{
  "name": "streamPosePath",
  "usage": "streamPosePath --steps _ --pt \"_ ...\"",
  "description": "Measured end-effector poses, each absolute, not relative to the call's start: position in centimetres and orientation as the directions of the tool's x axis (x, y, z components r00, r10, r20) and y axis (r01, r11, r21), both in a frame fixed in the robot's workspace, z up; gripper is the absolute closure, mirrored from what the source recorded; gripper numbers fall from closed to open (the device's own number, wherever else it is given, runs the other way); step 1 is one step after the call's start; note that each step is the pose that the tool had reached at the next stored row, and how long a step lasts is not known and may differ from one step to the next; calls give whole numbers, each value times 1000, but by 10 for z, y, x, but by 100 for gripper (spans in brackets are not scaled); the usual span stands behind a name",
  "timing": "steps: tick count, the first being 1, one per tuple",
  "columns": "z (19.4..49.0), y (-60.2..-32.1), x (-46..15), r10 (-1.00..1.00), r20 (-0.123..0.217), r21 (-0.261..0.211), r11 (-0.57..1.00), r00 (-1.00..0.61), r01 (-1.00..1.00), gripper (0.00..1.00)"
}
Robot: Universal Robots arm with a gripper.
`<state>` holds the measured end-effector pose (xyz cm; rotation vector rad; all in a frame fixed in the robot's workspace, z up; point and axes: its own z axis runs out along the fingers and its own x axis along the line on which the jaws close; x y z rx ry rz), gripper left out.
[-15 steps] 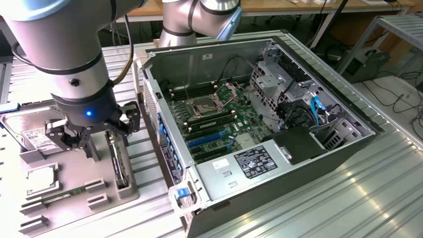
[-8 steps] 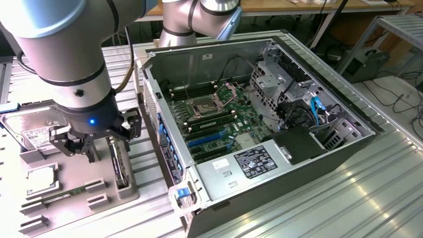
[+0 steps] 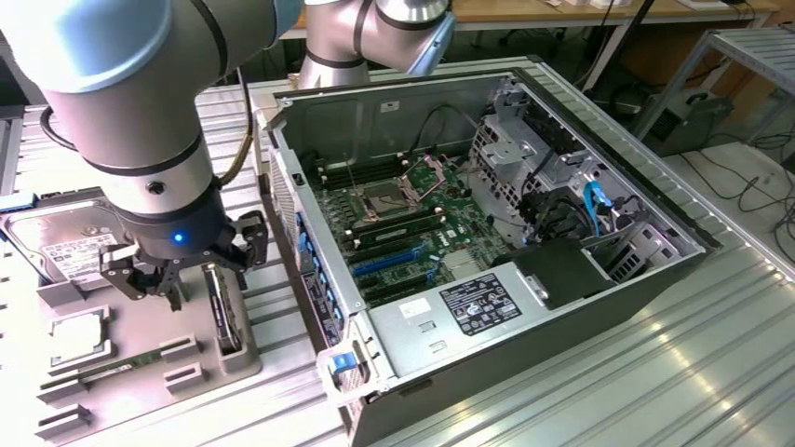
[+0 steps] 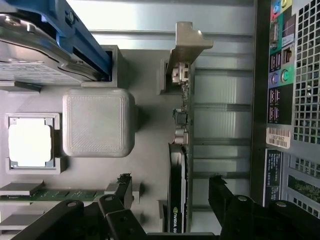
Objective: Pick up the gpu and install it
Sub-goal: 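Pick up the gpu and move the gpu toward the slot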
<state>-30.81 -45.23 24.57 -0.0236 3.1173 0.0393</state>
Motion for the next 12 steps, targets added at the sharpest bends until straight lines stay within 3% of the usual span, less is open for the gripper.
streamPosePath --steps 12 --pt "229 -452 -303 -14 -24 25 1000 -1000 -14 28"
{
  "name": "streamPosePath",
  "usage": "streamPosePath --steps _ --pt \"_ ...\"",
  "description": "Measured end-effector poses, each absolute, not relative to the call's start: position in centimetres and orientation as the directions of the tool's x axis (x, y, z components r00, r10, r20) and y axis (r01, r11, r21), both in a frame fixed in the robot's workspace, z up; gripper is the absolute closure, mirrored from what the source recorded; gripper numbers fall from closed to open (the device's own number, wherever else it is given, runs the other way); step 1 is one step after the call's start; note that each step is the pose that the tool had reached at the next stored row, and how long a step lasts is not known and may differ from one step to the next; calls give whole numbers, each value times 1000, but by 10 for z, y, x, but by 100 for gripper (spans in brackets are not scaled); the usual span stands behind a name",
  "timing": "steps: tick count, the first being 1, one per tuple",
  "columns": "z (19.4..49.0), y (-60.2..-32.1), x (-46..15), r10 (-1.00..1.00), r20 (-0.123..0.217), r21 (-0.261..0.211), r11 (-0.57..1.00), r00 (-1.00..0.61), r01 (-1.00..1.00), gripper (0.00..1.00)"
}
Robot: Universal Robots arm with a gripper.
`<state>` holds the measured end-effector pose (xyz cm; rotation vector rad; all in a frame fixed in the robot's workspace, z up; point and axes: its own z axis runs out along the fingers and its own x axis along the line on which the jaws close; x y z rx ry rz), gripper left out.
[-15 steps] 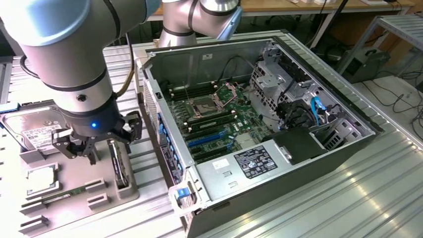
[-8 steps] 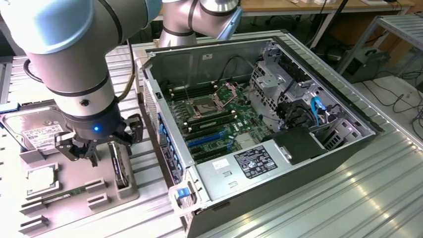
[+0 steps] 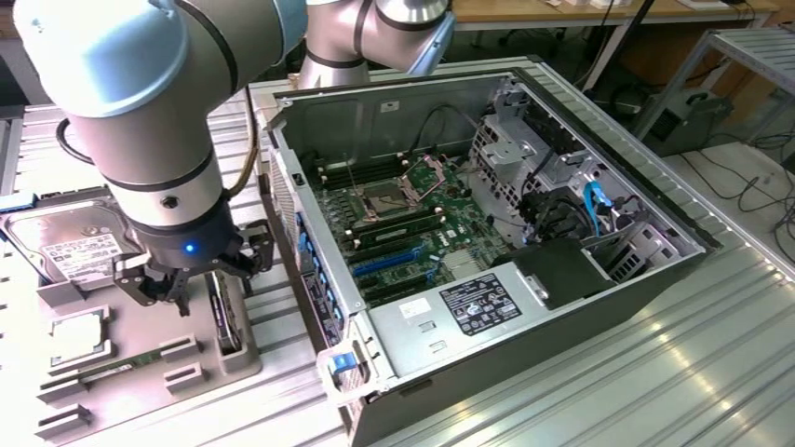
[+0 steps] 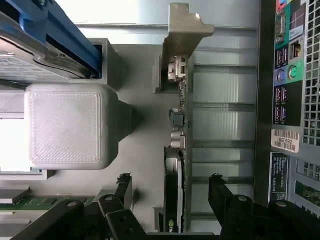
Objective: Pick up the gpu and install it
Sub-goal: 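Pick up the gpu and move the gpu toward the slot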
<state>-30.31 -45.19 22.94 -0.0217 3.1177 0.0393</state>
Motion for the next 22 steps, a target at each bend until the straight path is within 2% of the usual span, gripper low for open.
streamPosePath --steps 6,7,8,9,14,15,22 --pt "224 -452 -302 -14 -23 25 1000 -1000 -14 29" --pt "224 -452 -302 -14 -23 25 1000 -1000 -14 36" --pt "224 -452 -302 -14 -23 25 1000 -1000 -14 36" --pt "223 -452 -302 -14 -23 25 1000 -1000 -14 43" --pt "223 -452 -301 -13 -24 25 1000 -1000 -14 44" --pt "223 -451 -301 -14 -24 25 1000 -1000 -14 51" --pt "222 -451 -301 -14 -23 25 1000 -1000 -14 51"
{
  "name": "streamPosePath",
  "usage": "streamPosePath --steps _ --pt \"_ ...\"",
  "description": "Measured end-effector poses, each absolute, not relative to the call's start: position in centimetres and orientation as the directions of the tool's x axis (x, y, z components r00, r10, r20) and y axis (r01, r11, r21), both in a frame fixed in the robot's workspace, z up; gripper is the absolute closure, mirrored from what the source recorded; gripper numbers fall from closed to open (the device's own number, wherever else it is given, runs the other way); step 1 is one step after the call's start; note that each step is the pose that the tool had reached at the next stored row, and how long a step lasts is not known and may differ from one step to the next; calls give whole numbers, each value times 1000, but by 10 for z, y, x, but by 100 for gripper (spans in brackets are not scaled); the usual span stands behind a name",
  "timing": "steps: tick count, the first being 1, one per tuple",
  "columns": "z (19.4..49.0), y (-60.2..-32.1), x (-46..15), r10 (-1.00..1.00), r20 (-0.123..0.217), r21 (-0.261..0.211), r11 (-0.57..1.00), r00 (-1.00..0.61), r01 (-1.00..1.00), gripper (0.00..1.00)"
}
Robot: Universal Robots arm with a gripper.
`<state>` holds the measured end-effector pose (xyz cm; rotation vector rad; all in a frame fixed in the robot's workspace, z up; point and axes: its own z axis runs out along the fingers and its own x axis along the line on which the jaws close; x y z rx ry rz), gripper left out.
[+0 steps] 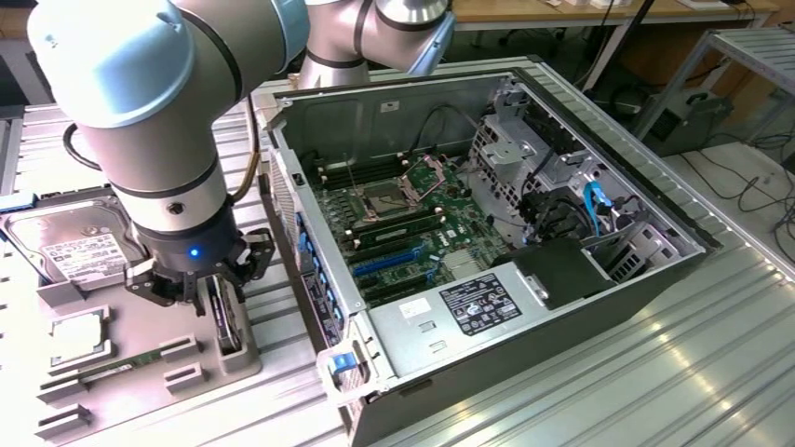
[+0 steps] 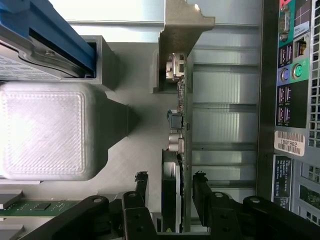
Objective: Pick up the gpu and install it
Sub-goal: 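Pick up the gpu and move the gpu toward the slot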
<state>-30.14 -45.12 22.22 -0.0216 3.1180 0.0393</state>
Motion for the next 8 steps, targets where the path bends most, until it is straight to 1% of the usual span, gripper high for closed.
streamPosePath --steps 1,2,3,5,8 --pt "222 -451 -301 -14 -23 25 1000 -1000 -14 53" --pt "222 -451 -301 -13 -23 25 1000 -1000 -14 60" --pt "222 -451 -301 -13 -24 25 1000 -1000 -14 60" --pt "222 -451 -301 -14 -23 25 1000 -1000 -14 72" --pt "222 -451 -300 -13 -23 25 1000 -1000 -14 72"
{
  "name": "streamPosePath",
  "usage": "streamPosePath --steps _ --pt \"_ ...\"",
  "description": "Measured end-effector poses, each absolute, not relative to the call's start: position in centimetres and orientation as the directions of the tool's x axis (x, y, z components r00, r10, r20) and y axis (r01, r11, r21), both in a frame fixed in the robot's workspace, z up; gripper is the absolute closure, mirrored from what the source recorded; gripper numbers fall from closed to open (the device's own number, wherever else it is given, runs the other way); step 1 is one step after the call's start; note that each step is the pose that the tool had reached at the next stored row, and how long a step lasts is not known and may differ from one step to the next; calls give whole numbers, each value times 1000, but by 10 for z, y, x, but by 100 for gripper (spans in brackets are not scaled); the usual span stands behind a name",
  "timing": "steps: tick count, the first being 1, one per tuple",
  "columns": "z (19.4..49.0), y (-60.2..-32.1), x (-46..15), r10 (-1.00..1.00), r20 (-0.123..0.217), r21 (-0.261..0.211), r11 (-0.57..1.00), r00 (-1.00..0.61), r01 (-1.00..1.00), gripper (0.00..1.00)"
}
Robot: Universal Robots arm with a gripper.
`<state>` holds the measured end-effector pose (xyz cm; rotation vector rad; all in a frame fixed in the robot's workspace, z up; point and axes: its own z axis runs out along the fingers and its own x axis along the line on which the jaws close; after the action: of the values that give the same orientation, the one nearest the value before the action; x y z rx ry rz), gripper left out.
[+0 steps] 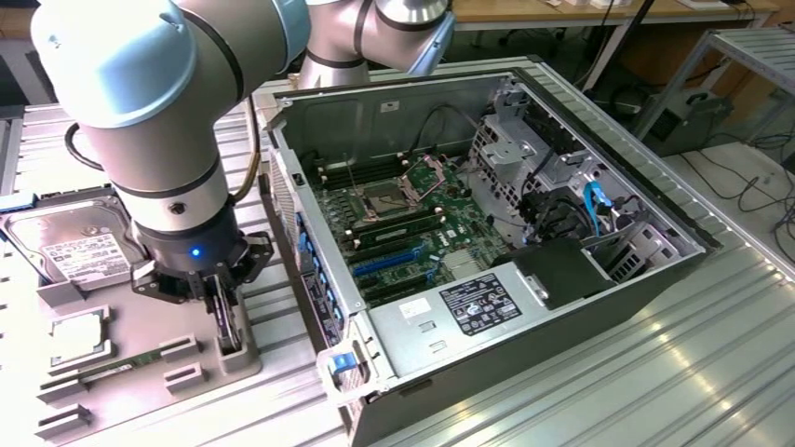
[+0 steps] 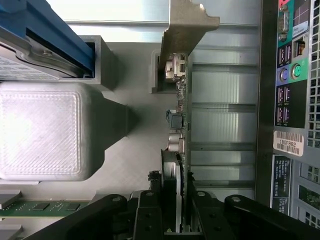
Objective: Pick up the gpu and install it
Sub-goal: 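Pick up the gpu and move the gpu toward the slot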
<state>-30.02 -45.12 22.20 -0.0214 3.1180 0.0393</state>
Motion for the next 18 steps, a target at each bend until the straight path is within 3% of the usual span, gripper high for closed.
streamPosePath --steps 12,18 --pt "223 -451 -300 -14 -23 25 1000 -1000 -14 72" --pt "237 -451 -300 -13 -23 25 1000 -1000 -14 72"
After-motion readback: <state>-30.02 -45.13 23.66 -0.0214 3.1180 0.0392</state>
